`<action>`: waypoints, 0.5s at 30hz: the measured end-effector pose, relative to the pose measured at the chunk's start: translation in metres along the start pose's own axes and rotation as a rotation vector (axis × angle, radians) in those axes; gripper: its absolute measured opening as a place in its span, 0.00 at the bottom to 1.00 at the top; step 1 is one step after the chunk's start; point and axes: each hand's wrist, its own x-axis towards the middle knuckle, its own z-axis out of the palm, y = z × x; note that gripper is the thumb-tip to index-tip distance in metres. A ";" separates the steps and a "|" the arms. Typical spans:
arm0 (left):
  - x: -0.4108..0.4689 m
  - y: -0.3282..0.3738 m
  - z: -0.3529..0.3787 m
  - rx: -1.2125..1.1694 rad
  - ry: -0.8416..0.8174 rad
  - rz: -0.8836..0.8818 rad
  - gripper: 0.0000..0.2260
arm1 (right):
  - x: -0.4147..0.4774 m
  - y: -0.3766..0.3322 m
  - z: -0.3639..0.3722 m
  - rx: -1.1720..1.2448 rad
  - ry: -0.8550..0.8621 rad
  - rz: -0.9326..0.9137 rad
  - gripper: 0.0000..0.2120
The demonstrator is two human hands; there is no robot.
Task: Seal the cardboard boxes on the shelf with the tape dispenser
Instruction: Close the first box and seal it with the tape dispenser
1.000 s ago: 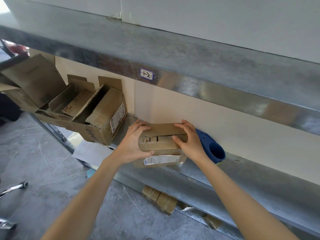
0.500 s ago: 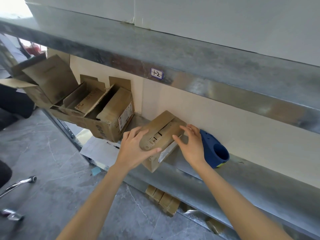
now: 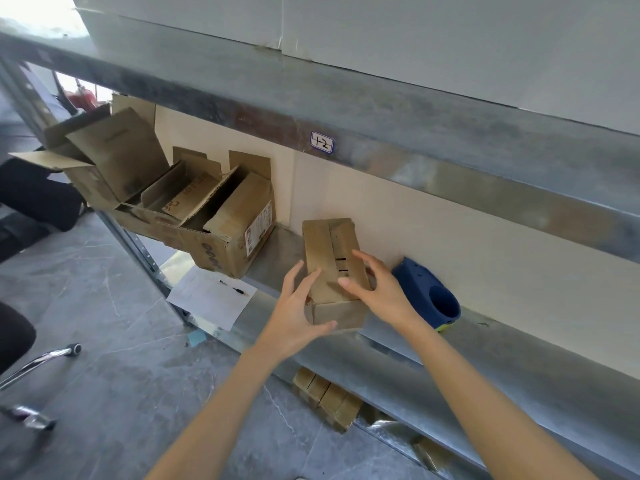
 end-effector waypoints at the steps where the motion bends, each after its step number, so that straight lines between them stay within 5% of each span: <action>1: 0.001 0.001 0.003 -0.016 0.024 0.008 0.39 | -0.002 0.003 -0.005 -0.010 -0.024 -0.002 0.38; 4: 0.006 0.004 0.013 -0.039 0.093 0.027 0.34 | -0.007 0.014 -0.017 -0.084 -0.105 -0.028 0.45; 15: 0.005 0.016 0.019 0.101 0.121 0.055 0.32 | -0.017 0.026 -0.028 -0.141 -0.081 -0.086 0.32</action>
